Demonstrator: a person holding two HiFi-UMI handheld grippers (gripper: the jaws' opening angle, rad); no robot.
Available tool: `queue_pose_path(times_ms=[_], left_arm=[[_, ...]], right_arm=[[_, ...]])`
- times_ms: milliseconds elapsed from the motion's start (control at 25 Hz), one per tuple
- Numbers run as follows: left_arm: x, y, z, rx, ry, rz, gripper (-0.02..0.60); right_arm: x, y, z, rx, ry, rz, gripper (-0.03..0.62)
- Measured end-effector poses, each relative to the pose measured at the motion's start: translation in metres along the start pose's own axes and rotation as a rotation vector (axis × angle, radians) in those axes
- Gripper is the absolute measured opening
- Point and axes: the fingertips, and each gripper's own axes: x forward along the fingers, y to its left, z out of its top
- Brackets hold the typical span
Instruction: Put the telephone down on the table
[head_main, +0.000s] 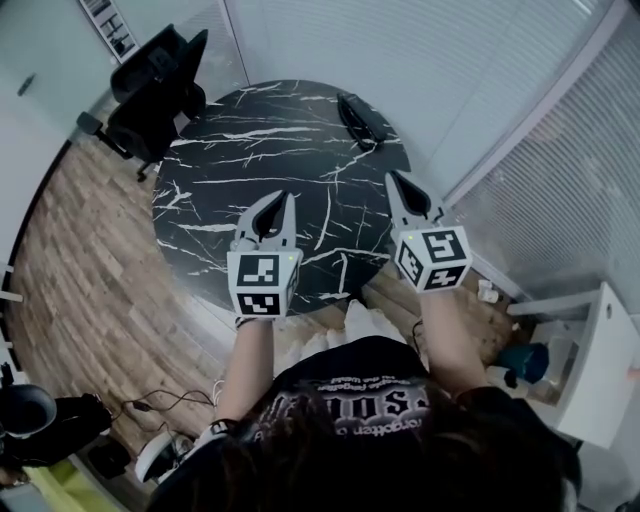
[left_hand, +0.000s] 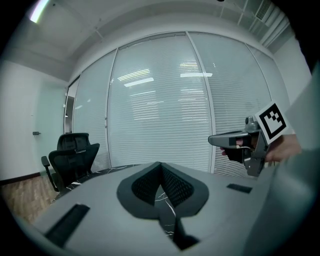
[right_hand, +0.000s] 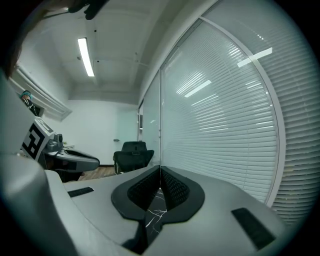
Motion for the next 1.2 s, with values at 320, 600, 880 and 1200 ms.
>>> queue_pose_path(times_ms=[320,600,880,1200], left_arm=[[-0.015,0.007,0.007,-0.017,-0.032,0.006,0.003],[-0.017,0.003,0.012,-0.019,-0.05,0.001,0.003],[-0.017,-0.001,0.015,-0.015,-0.057,0.004,0.003],[-0.019,-0.001,0.012,-0.015,-0.05,0.011,0.003]], right_arm=[[-0.013,0.014,0.011,-0.032,-0.01,-0.018,0.031],[-0.02,0.017,0.014,-0.017,-0.028,-0.019,0.031],[-0.025,0.014,0.014,-0.015,-0.035,-0.024,0.031],[-0.028,0.006,0.011,-0.003,-0.034,-0.042,0.029]])
